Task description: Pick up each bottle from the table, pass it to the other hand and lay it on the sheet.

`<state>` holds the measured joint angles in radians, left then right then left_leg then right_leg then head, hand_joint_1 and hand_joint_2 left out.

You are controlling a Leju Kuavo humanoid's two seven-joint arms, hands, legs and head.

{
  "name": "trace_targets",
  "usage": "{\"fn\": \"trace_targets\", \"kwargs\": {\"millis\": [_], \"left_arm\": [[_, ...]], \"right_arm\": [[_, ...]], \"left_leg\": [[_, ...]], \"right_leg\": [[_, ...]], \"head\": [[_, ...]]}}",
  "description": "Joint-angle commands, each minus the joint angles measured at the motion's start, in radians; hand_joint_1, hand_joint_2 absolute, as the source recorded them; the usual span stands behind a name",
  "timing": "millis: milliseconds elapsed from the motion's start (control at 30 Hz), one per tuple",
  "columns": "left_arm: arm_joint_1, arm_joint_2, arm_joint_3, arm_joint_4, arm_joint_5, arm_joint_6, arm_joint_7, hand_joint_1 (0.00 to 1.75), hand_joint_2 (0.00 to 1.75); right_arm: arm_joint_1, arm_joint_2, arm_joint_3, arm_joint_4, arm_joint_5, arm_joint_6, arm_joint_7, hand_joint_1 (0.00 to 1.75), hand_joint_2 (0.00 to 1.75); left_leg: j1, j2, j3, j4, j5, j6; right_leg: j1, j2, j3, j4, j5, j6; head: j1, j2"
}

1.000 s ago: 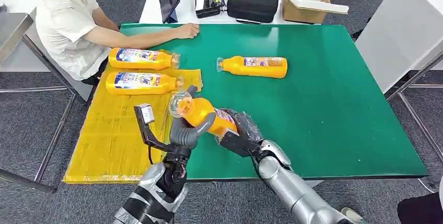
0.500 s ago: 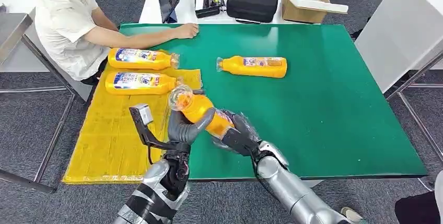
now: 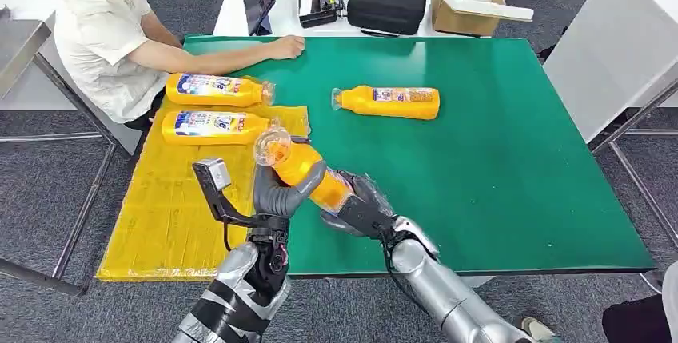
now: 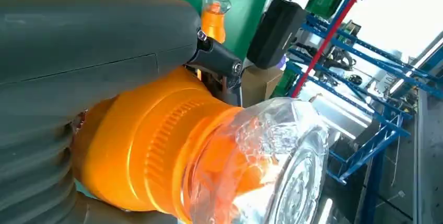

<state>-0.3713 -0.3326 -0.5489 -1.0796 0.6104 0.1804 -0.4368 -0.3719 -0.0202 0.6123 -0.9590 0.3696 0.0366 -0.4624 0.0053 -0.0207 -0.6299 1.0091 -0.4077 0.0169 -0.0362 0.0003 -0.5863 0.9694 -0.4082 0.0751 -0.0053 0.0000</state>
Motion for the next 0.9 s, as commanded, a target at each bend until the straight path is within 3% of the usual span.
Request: {"fn": "trace_targets", "kwargs": {"millis": [33, 233, 600, 900], "left_arm": [[-0.014, 0.017, 0.024, 0.006, 0.019, -0.004, 0.005, 1.75, 1.75], [-0.019, 0.022, 0.023, 0.025, 0.033, -0.019, 0.018, 1.75, 1.75], [-0.022, 0.025, 0.02, 0.029, 0.036, -0.031, 0.018, 1.75, 1.75], [-0.006, 0.056, 0.022, -0.053, -0.014, -0.025, -0.005, 1.75, 1.75]], "right_arm": [[-0.02, 0.024, -0.014, 0.028, -0.026, -0.01, -0.021, 0.0, 1.75], [-0.022, 0.031, -0.023, 0.038, -0.034, -0.015, -0.025, 0.0, 1.75], [-0.021, 0.033, -0.031, 0.041, -0.039, -0.024, -0.029, 0.0, 1.75], [0.009, 0.03, -0.061, 0.037, -0.032, -0.063, -0.036, 0.0, 1.75]], "left_leg": [[0.002, 0.005, 0.006, 0.001, -0.004, -0.001], [0.0, 0.002, 0.002, 0.0, -0.001, 0.0], [0.002, 0.004, 0.005, 0.0, -0.003, -0.001], [0.001, 0.002, 0.003, 0.0, -0.001, -0.001]], "right_leg": [[0.003, 0.003, 0.005, 0.0, -0.002, -0.007], [0.001, 0.001, 0.002, -0.001, 0.0, -0.003], [0.003, 0.002, 0.005, -0.001, -0.002, -0.006], [0.001, 0.001, 0.003, -0.001, -0.001, -0.003]], "head": [[-0.001, 0.0], [0.0, 0.0], [0.0, 0.0], [0.0, 0.0]]}}
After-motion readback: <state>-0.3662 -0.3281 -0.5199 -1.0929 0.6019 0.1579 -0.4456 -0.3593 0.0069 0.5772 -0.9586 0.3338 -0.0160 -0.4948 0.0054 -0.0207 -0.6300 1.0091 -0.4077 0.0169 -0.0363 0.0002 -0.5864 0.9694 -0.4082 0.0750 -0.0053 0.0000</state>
